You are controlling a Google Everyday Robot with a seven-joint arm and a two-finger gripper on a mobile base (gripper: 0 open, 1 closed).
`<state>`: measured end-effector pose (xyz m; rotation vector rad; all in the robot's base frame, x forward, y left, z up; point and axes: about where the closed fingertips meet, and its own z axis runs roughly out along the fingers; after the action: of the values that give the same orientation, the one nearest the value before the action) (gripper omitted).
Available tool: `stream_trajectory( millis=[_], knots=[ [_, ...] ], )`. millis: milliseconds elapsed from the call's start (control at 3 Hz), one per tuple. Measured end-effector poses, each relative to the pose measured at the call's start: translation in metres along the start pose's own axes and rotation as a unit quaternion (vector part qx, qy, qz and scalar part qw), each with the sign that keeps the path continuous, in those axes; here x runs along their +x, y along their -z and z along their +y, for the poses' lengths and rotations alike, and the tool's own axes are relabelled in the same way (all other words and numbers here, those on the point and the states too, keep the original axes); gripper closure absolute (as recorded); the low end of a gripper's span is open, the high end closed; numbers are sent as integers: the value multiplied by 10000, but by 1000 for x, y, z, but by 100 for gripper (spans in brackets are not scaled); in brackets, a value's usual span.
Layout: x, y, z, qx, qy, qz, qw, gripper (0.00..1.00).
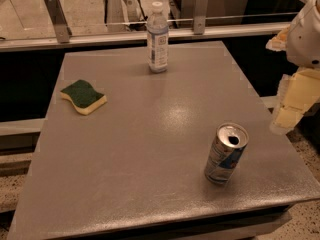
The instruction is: Pick sponge
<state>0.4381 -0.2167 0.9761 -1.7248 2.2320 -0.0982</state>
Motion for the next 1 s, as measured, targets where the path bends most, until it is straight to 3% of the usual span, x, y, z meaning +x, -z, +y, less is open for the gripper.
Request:
stream_trajectory(
  millis=[333,667,1000],
  knots=[
    [-6,0,-6,75,47,-61,9999,0],
    [-31,-4,-33,245,136,-381,9989,0],
    [-72,-10,-57,371,234,-877,9952,0]
  ],
)
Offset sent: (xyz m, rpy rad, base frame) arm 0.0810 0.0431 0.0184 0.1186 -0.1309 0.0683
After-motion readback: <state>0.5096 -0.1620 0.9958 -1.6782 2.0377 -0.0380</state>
